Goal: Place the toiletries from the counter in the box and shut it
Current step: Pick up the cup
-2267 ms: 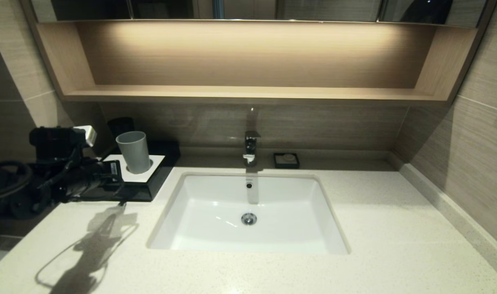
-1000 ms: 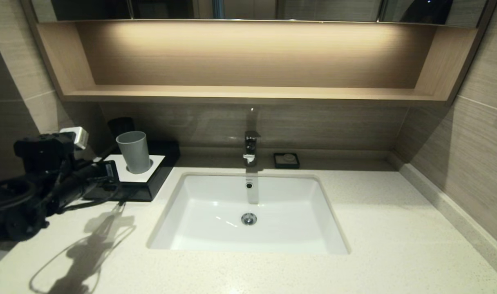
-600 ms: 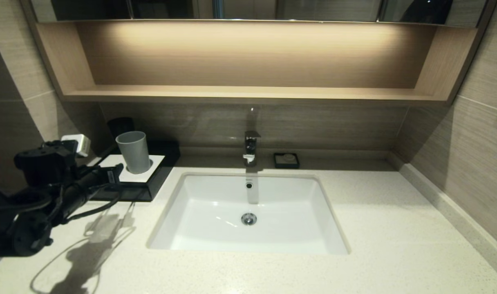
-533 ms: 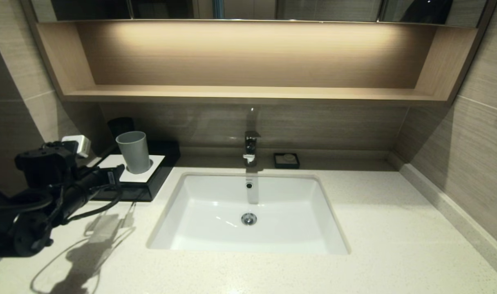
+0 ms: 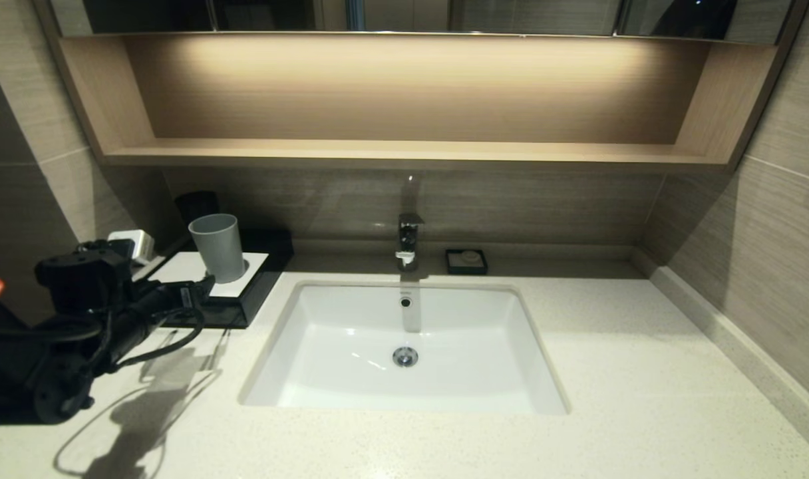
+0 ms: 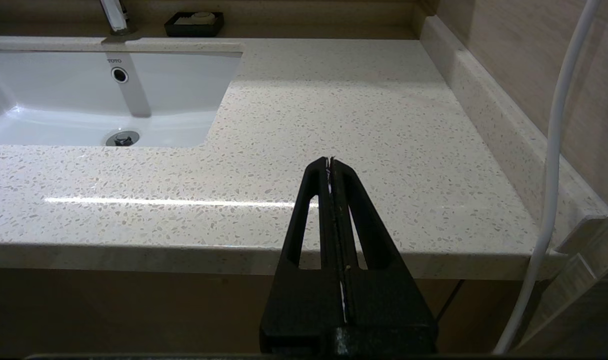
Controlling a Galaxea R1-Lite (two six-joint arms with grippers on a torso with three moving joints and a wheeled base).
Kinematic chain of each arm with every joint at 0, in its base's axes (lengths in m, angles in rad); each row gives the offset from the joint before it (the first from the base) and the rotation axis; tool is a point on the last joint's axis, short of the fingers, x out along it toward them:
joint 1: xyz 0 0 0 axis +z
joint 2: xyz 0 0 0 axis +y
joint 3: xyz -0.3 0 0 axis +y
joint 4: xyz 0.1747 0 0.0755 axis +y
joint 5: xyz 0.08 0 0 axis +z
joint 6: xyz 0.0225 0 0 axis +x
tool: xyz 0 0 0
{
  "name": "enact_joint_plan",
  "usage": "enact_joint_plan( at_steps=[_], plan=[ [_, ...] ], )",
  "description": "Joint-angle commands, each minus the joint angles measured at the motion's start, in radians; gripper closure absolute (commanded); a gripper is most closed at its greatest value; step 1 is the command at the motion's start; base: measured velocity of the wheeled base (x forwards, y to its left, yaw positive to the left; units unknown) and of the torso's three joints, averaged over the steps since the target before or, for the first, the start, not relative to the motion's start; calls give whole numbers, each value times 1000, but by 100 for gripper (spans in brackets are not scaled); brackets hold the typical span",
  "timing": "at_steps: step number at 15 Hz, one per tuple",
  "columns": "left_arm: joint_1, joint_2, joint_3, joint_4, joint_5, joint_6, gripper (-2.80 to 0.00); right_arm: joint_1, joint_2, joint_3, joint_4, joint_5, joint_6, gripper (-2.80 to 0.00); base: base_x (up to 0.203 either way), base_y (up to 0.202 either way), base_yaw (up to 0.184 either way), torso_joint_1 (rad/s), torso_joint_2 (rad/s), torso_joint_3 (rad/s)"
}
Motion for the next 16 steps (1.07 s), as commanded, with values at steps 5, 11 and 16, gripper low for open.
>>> enact_joint_plan(
  at_steps=[5, 11, 16],
  plan=[
    [-13, 81, -16, -64, -1, -5, -280, 0, -2, 1, 0, 0, 0, 0, 0, 0, 0, 0, 0, 0],
    [-47, 147, -31, -158, 1, -6, -280, 0, -2, 1, 0, 0, 0, 0, 0, 0, 0, 0, 0, 0],
    [-49, 183, -34, -186, -1, -6, -280, 0, -2, 0, 0, 0, 0, 0, 0, 0, 0, 0, 0, 0]
  ],
)
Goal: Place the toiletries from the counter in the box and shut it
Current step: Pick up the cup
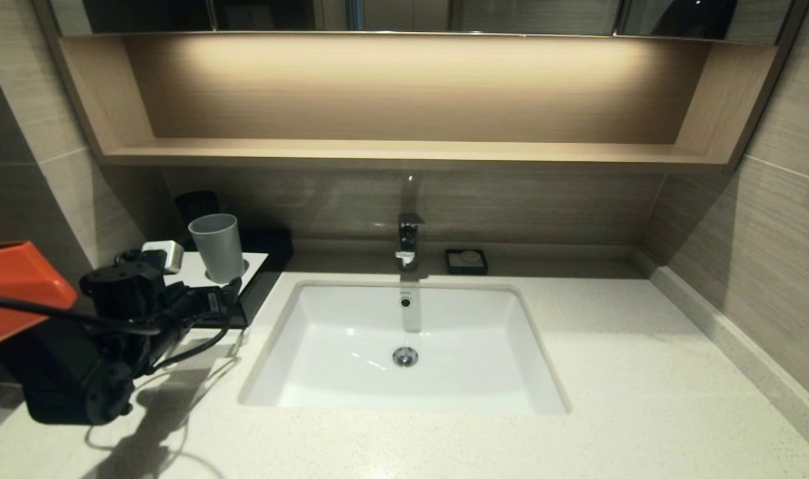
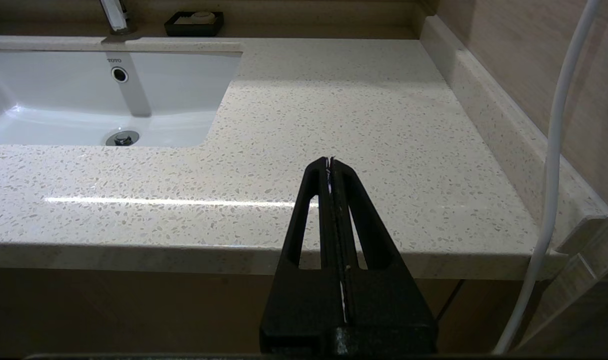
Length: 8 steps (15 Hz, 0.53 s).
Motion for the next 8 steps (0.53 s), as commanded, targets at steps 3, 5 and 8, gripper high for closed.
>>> enact_joint_plan(
  at_steps=[3, 5, 8],
  plan=[
    [0, 46, -18, -28, 0, -1, -280, 0, -2, 1, 0, 0, 0, 0, 0, 0, 0, 0, 0, 0],
    [0, 63, -24, -34, 0, -1, -280, 0, -2, 0, 0, 0, 0, 0, 0, 0, 0, 0, 0, 0],
    [-2, 86, -41, -64, 0, -2, -280, 0, -2, 2, 0, 0, 0, 0, 0, 0, 0, 0, 0, 0]
  ],
)
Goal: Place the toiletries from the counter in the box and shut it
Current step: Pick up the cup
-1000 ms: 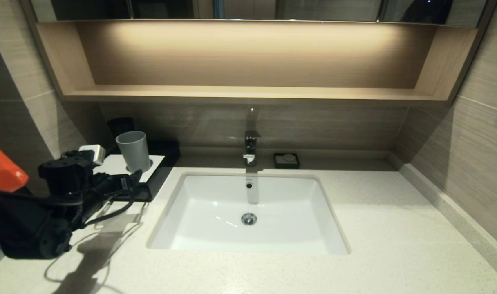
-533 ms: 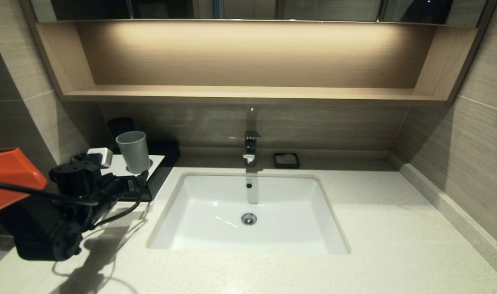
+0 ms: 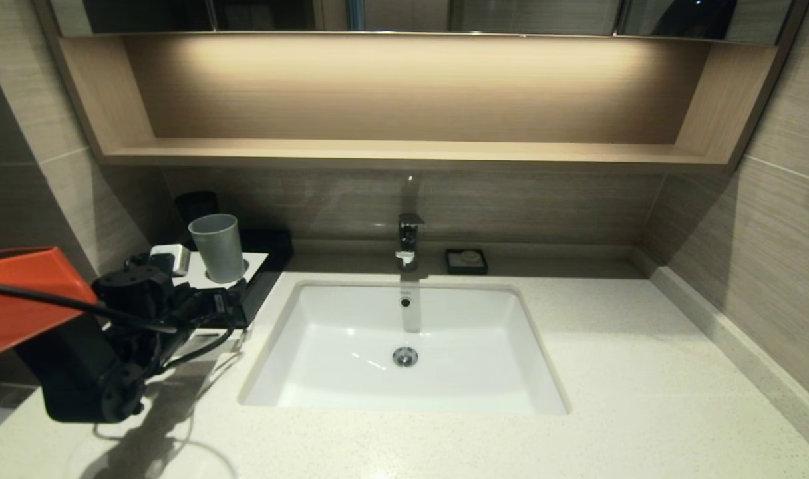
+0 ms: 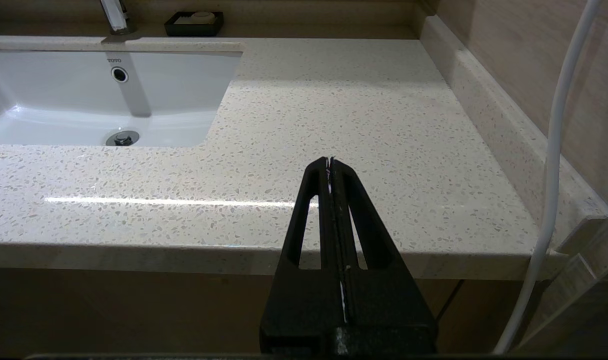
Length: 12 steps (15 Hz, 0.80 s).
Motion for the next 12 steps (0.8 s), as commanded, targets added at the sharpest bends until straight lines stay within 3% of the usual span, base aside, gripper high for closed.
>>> enact_joint_plan(
  at_steps=[1, 12],
  plan=[
    [0, 18, -15, -12, 0, -1, -280, 0, -2, 2, 0, 0, 0, 0, 0, 0, 0, 0, 0, 0],
    [0, 58, -95, -14, 0, 0, -280, 0, -2, 2, 0, 0, 0, 0, 0, 0, 0, 0, 0, 0]
  ],
)
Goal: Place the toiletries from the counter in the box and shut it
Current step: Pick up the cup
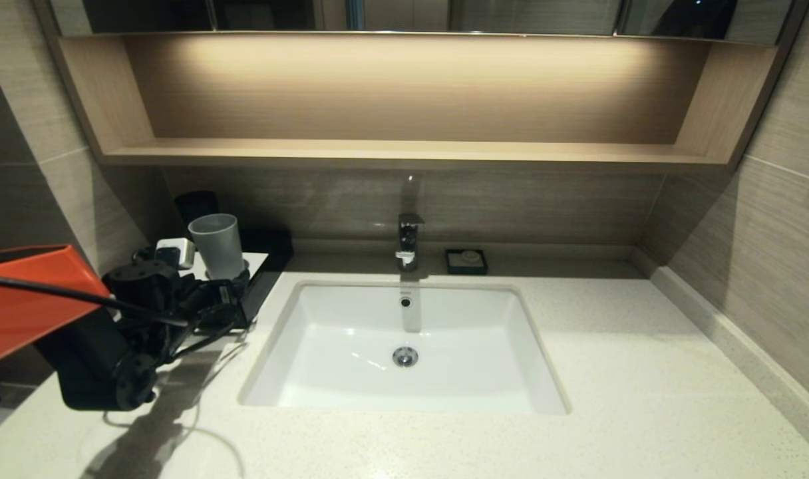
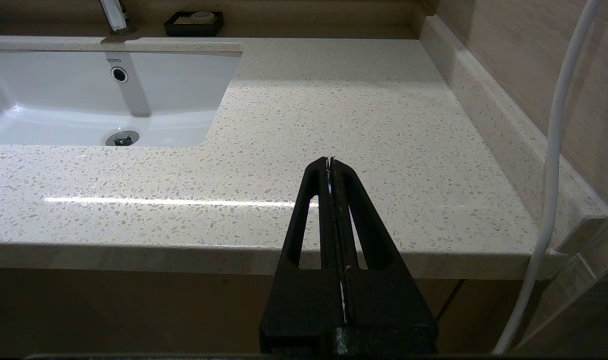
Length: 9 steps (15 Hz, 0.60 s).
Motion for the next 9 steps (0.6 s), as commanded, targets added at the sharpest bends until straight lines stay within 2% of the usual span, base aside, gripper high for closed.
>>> enact_joint_plan(
  at_steps=[1, 9],
  plan=[
    [0, 14, -20, -7, 1, 1, -280, 0, -2, 0, 0, 0, -1, 0, 0, 0, 0, 0, 0, 0],
    [0, 49, -90, -5, 2, 3, -280, 0, -2, 1, 0, 0, -1, 0, 0, 0, 0, 0, 0, 0]
  ],
)
